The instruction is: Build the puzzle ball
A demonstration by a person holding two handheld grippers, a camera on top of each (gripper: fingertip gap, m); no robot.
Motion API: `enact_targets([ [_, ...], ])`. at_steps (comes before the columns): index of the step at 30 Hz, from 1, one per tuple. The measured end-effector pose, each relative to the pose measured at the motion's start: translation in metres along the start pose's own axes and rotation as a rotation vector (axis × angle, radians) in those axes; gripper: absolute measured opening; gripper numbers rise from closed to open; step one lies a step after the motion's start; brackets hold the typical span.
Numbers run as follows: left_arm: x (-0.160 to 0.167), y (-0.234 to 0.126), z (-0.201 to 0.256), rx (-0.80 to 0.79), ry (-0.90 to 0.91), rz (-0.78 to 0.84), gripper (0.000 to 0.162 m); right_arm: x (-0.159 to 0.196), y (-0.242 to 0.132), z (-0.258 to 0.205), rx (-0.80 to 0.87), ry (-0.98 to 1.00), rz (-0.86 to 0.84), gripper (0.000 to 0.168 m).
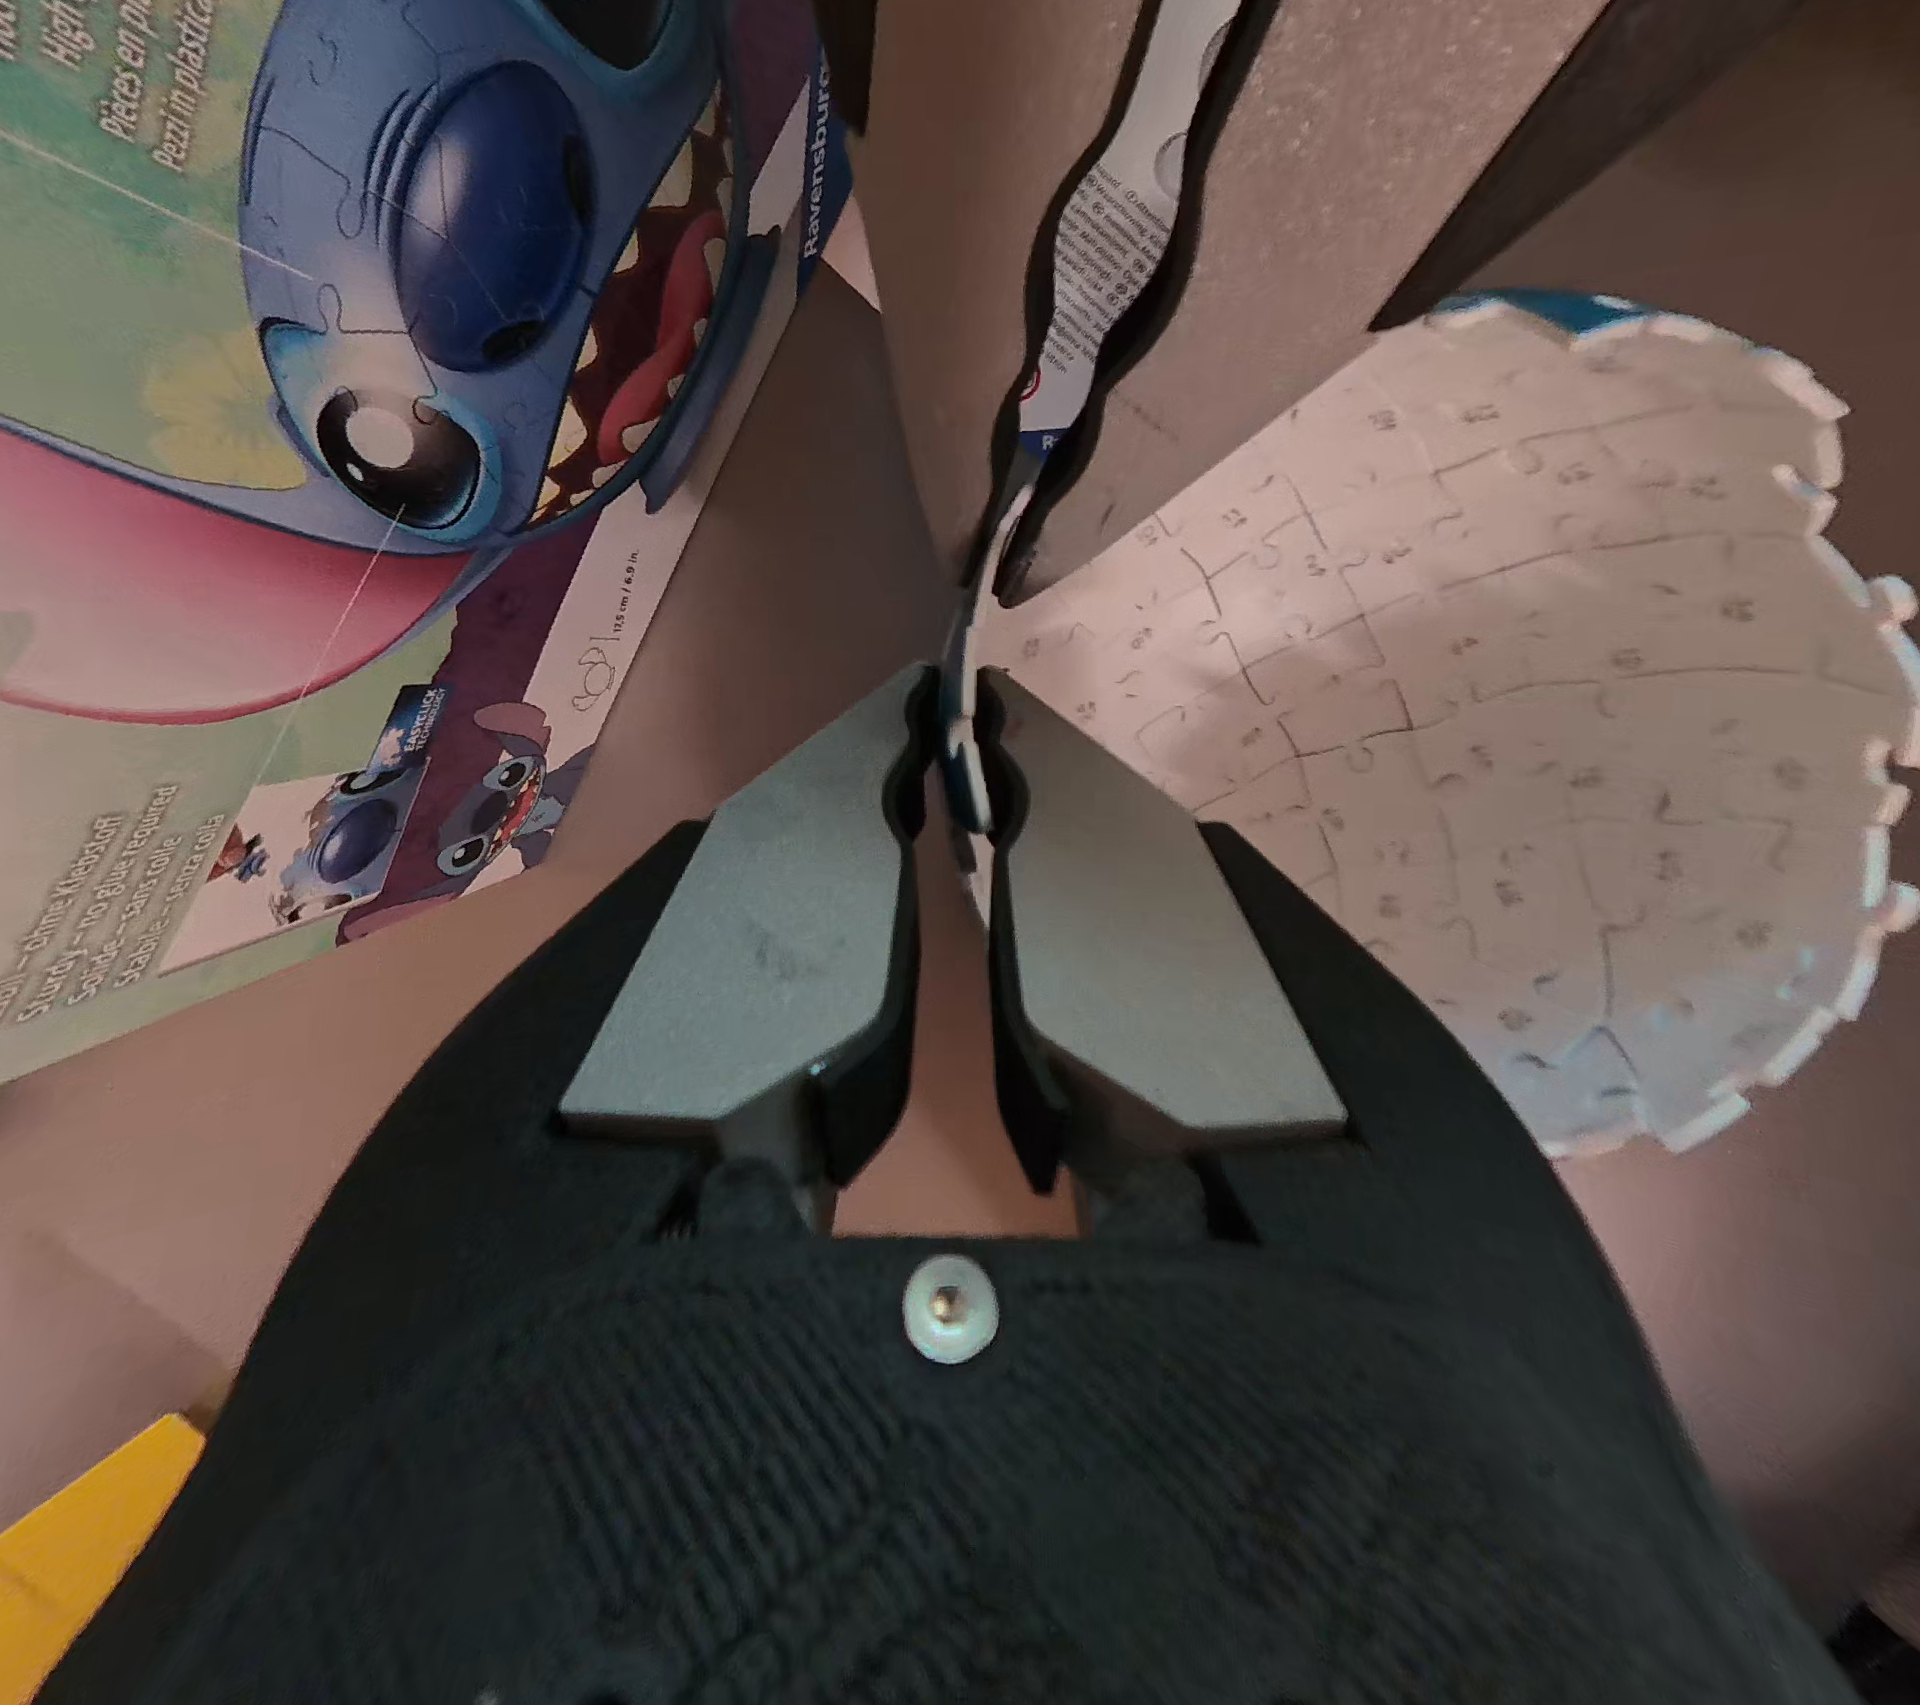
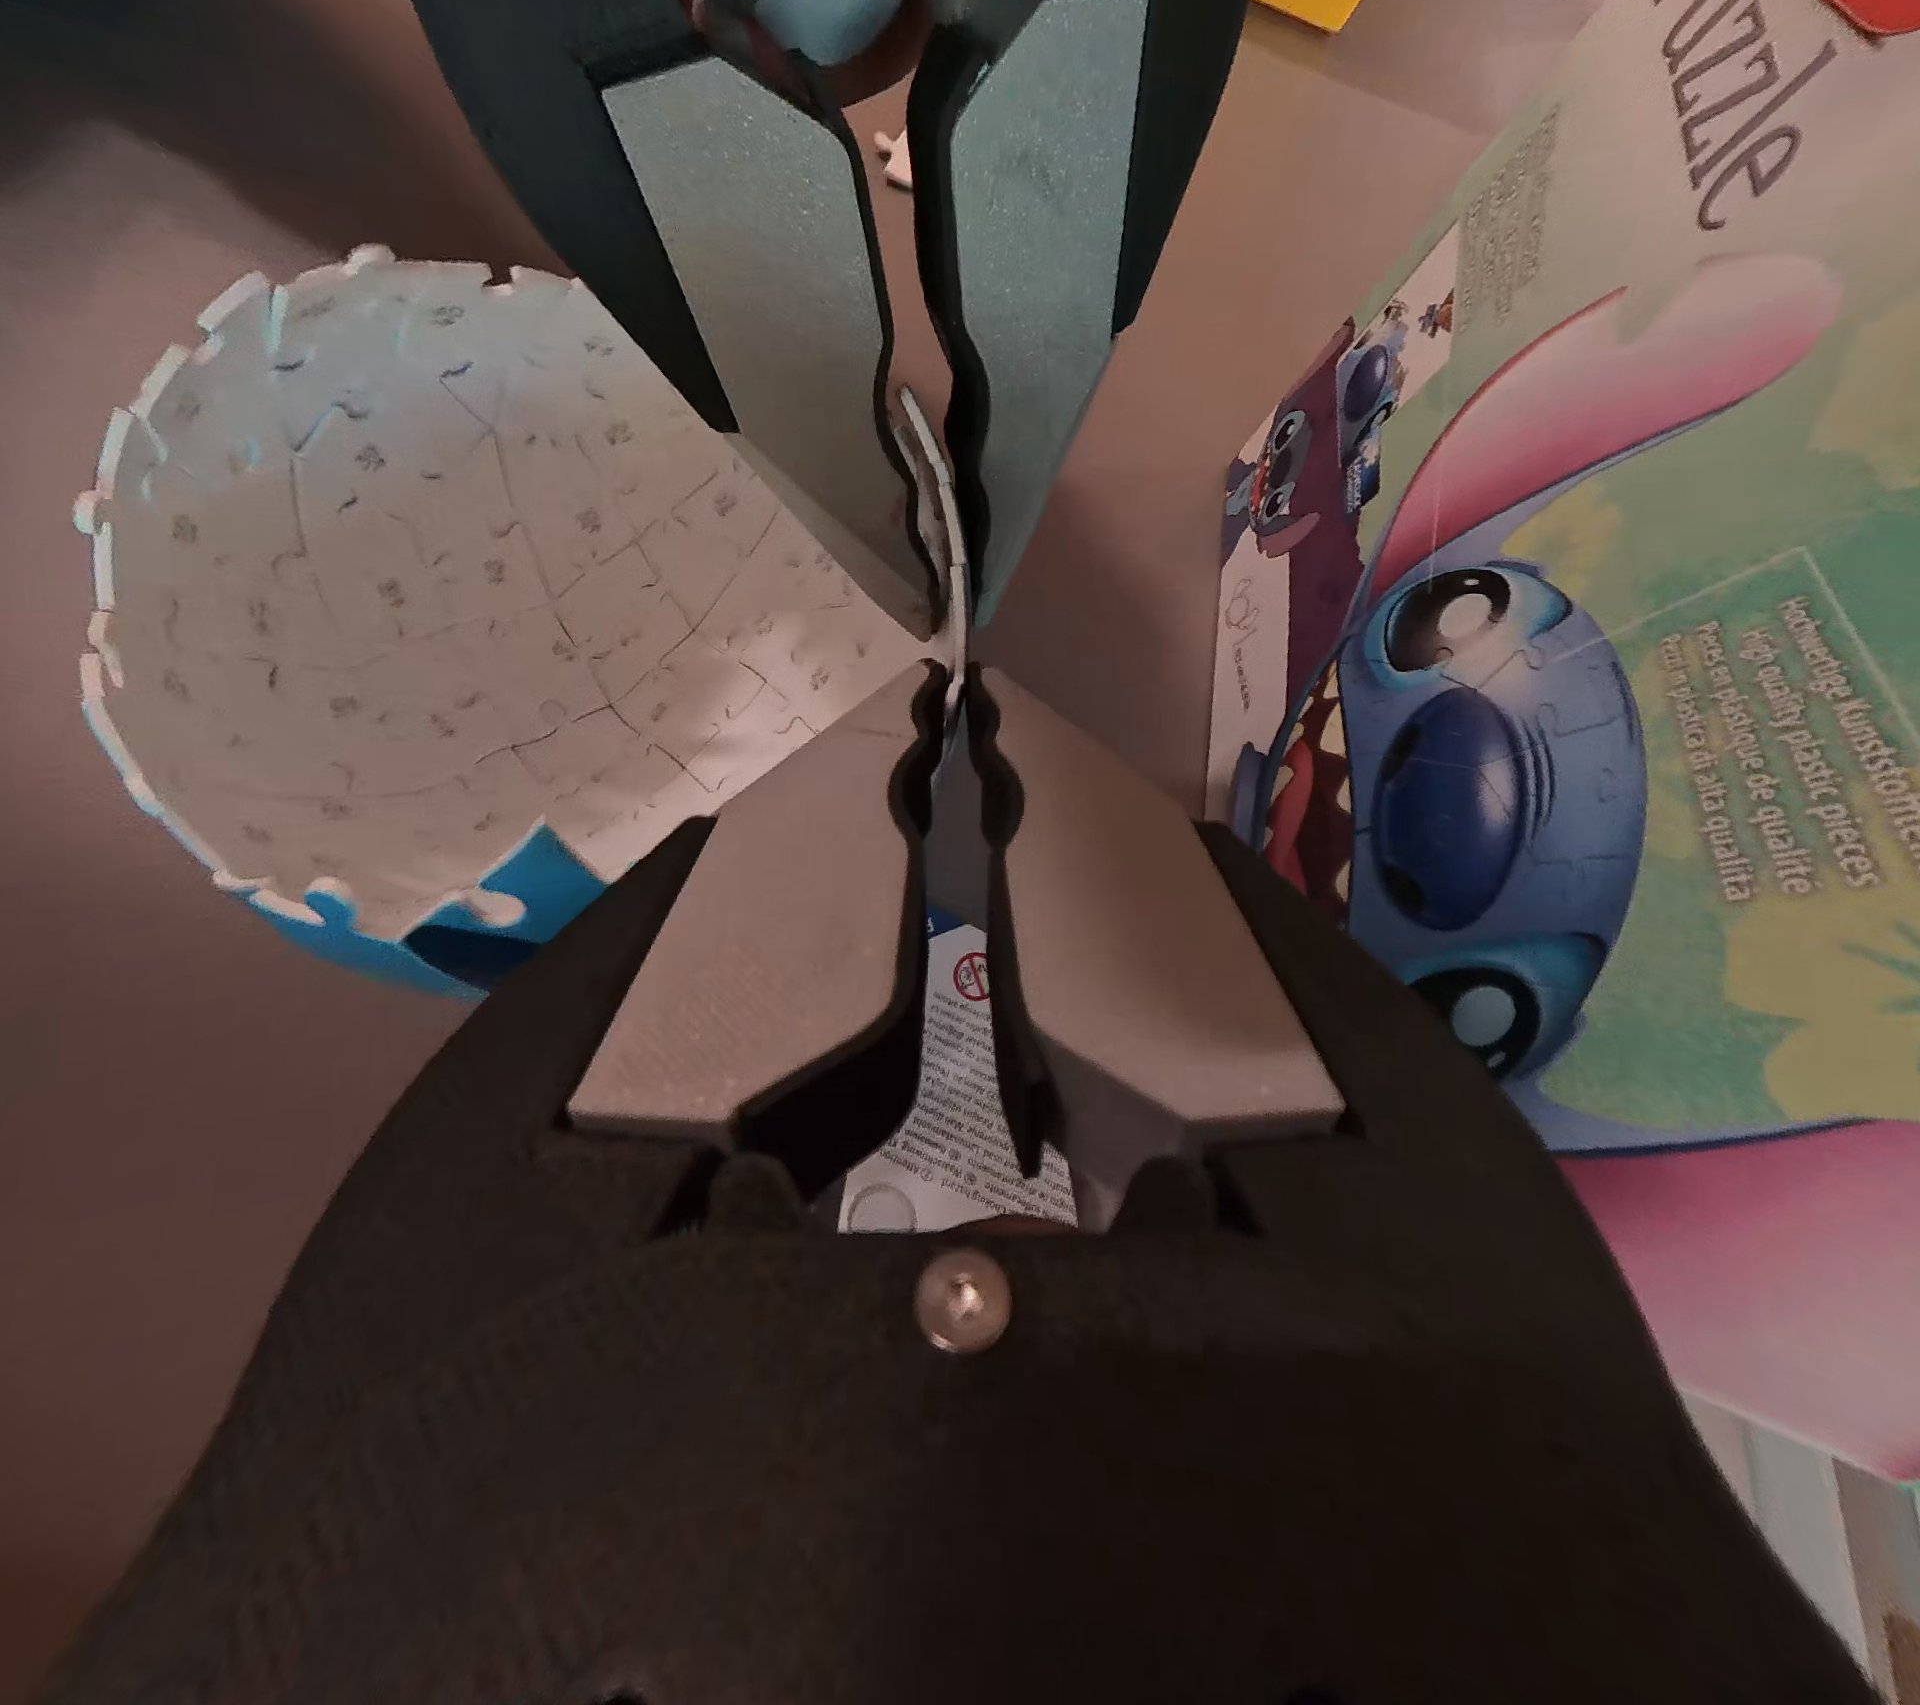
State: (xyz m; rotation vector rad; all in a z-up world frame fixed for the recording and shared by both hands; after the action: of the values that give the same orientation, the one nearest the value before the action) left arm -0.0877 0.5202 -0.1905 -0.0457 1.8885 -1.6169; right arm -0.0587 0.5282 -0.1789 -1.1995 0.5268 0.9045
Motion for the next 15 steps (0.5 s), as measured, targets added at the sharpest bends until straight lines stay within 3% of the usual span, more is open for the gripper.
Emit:
enact_targets([
  [15,-0.002,-0.0052,-0.0017,0.064,-0.076,0.059,0.001,-0.0061,-0.0017,0.0003,0.151,-0.175,0.072,0.001],
])
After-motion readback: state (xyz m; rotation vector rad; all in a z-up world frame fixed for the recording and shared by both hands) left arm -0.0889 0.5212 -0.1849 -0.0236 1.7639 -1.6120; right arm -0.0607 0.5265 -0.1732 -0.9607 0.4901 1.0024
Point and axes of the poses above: each gripper's, where its closed fingertips meet, y out along the fingers, x out of its underside, z = x × y across the jaws, the point moved 2 cm from there along -y, back along the fingers, and after that the axes turned 9 degrees about x, right-handed, at the moved point
